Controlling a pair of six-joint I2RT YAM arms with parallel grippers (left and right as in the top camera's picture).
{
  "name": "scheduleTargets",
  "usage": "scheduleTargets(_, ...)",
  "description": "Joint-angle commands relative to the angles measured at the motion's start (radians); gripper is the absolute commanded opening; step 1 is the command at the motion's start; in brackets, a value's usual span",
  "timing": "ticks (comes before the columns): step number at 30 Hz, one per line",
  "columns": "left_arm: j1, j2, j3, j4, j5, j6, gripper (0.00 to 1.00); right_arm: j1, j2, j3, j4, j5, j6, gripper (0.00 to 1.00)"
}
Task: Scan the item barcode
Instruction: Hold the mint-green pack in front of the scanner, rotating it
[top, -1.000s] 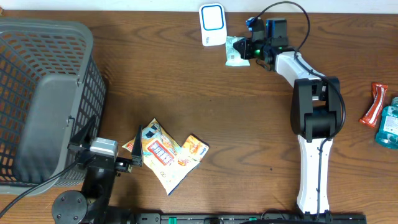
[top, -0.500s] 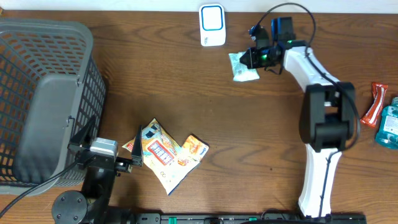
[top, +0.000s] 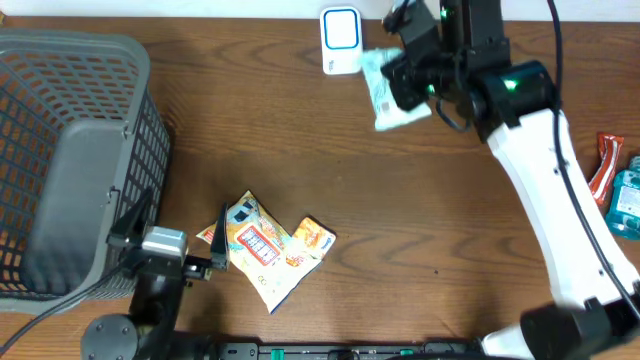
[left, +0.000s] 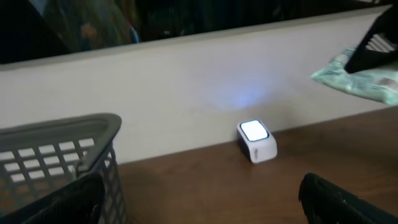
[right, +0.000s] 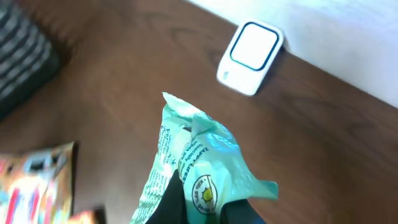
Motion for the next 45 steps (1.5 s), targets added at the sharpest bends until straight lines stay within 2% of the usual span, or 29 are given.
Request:
scheduleTargets(1, -0.003, -0.063, -0.007, 0.002, 0.009, 0.013, 1.0, 0.044, -0.09, 0.008, -0.063, 0.013, -0.072, 0.01)
scheduleTargets(7, -0.003, -0.129, -0.007, 0.001, 0.008, 0.013, 1.0, 0.11, -0.117, 0.008, -0.095, 0.132, -0.077, 0.01)
scheduleTargets(11, -0.003, -0.129, -0.007, -0.002, 0.009, 0.013, 1.0, 0.217, -0.111, -0.021, -0.041, 0.406, -0.079, 0.01)
scheduleTargets(13, -0.003, -0.129, -0.007, -0.002, 0.009, 0.013, 1.0, 0.272, -0.093, -0.058, 0.064, 0.549, -0.12, 0.02)
scheduleTargets(15, -0.003, -0.129, -0.007, -0.002, 0.009, 0.013, 1.0, 0.298, -0.063, -0.11, 0.195, 0.603, -0.2, 0.01)
scheduleTargets(19, -0.003, -0.129, -0.007, -0.002, 0.009, 0.013, 1.0, 0.311, 0.056, -0.201, 0.468, 0.635, -0.453, 0.01)
scheduleTargets(22, -0.003, -0.129, -0.007, -0.002, 0.008, 0.013, 1.0, 0.306, 0.161, -0.209, 0.708, 0.709, -0.528, 0.01)
scheduleTargets(23, -0.003, -0.129, -0.007, -0.002, 0.009, 0.013, 1.0, 0.303, 0.221, -0.209, 0.863, 0.728, -0.579, 0.01)
scheduleTargets(26, -0.003, -0.129, -0.007, -0.002, 0.009, 0.013, 1.0, 0.294, 0.346, -0.209, 1.153, 0.727, -0.706, 0.01)
scheduleTargets(29, -0.003, -0.129, -0.007, -0.002, 0.009, 0.013, 1.0, 0.273, 0.513, -0.208, 1.511, 0.73, -0.933, 0.01)
scheduleTargets(31, -0.003, -0.129, -0.007, -0.002, 0.009, 0.013, 1.0, 0.263, 0.589, -0.2, 1.677, 0.73, -1.027, 0.01)
scheduleTargets(32, -0.003, -0.129, -0.007, -0.002, 0.009, 0.013, 1.0, 0.249, 0.679, -0.166, 1.826, 0.717, -1.119, 0.01)
scheduleTargets(36, -0.003, -0.129, -0.007, -0.002, 0.009, 0.013, 1.0, 0.213, 0.857, 0.0, 1.856, 0.681, -1.238, 0.01)
scheduleTargets(39, -0.003, -0.129, -0.007, -0.002, 0.009, 0.013, 1.0, 0.192, 0.962, 0.166, 1.799, 0.67, -1.178, 0.01)
scheduleTargets(42, -0.003, -0.129, -0.013, -0.002, 0.009, 0.013, 1.0, 0.17, 1.017, 0.309, 1.608, 0.61, -1.128, 0.01)
scheduleTargets(45, -0.003, -0.129, -0.017, -0.002, 0.009, 0.013, 1.0, 0.161, 1.057, 0.381, 1.606, 0.606, -1.11, 0.01)
